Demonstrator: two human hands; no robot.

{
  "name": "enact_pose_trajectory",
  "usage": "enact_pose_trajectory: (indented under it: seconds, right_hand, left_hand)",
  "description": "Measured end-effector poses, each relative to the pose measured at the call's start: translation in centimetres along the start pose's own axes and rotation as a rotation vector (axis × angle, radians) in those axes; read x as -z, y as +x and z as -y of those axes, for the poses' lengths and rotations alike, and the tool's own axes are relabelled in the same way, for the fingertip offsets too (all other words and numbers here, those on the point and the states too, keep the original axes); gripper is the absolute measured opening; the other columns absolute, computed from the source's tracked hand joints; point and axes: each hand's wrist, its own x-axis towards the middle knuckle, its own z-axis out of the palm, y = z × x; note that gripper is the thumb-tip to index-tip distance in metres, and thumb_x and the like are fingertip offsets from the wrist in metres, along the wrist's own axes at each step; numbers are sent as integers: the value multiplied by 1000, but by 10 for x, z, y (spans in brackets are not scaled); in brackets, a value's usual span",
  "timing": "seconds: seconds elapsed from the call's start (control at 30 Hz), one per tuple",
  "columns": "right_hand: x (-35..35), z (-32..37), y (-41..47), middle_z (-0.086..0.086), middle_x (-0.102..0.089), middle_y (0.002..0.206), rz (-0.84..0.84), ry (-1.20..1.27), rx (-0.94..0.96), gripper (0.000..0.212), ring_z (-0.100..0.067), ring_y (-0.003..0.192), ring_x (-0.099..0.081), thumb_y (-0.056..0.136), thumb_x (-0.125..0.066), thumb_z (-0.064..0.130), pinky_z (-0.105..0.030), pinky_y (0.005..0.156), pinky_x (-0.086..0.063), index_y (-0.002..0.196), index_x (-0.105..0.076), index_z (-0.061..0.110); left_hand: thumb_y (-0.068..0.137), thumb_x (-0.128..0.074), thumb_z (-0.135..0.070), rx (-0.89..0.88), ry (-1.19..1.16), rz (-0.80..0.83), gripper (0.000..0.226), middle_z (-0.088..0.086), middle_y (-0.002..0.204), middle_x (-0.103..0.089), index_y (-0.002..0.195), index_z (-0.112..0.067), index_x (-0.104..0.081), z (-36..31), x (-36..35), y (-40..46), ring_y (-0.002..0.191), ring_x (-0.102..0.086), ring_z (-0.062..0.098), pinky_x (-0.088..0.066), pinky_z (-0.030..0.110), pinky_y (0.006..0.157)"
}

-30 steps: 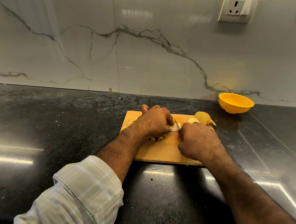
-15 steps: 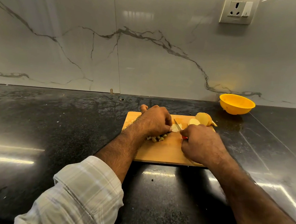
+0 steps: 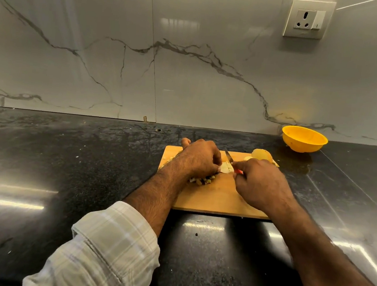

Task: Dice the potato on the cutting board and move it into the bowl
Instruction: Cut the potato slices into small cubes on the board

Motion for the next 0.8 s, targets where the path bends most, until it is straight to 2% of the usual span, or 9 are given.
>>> enact_pose_trajectory:
  seconds: [0.03,0.17,0.37,0.67,0.8]
  right_hand:
    - [0,-1,-2,4,-72,126,13,5,11,44,-14,94,-64,98,-59,37,-34,78,-61,141,-64,34]
    - [3,10,-9,1,-69,126,118,-85,24,46,-20,107,-64,96,-64,37,-39,87,-61,141,-63,30]
    - [6,20,-3,-3,-64,131,185,-152,43,45,-22,113,-63,98,-66,35,-37,91,-59,142,-58,25]
    - [3,3,-4,4,-70,130,38,6,32,42,-17,107,-63,100,-59,37,-35,84,-60,142,-62,33]
    - [2,9,-9,3,-68,129,107,-38,45,45,-19,108,-63,97,-61,40,-39,87,-61,142,-63,33]
  left_hand:
    - [94,-76,-40,0,-7,-3,18,-15,129,-68,112,-35,-78,1,0,0,133,-48,13,-20,55,113]
    - [93,-77,-40,-2,-5,-19,16,-18,125,-69,109,-35,-79,3,-1,1,129,-50,11,-22,55,111]
    - [94,-76,-39,-15,-1,-41,14,-21,124,-69,106,-36,-80,3,-3,-1,124,-52,9,-25,52,106]
    - [89,-77,-44,8,-6,-100,15,-15,119,-68,99,-33,-79,7,2,-3,132,-45,12,-22,57,114]
    - [89,-76,-41,28,-12,-81,13,-16,117,-68,98,-32,-80,5,-1,-1,133,-44,14,-21,61,114]
